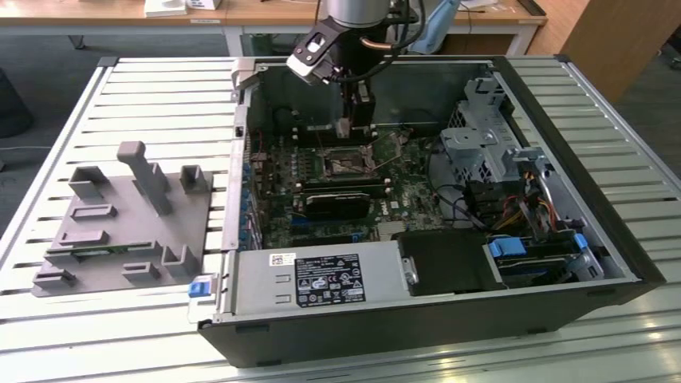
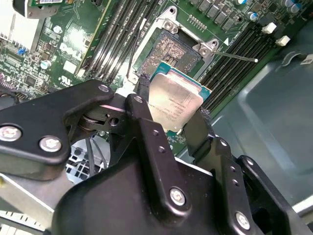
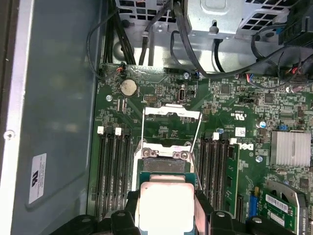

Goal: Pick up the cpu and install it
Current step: 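Place the cpu into insertion slot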

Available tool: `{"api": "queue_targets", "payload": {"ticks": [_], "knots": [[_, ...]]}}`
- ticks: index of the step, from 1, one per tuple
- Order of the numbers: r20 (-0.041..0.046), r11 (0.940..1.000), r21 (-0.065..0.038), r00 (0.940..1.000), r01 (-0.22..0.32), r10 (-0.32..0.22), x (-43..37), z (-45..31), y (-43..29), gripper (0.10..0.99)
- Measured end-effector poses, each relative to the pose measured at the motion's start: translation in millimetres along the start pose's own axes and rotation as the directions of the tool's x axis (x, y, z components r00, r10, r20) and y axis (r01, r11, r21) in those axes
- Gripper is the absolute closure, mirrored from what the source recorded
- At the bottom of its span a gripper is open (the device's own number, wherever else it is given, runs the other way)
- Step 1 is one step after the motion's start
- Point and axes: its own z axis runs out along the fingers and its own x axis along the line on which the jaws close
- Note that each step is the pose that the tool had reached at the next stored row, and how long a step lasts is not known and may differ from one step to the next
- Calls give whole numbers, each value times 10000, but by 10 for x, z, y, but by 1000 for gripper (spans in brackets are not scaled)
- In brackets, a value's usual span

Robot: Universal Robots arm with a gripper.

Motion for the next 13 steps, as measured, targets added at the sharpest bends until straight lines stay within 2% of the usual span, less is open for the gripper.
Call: {"api": "queue_targets", "payload": {"ticks": [13], "knots": [[0, 10000, 7, 10000, -3, 3, 7, 249, -11, 553]]}}
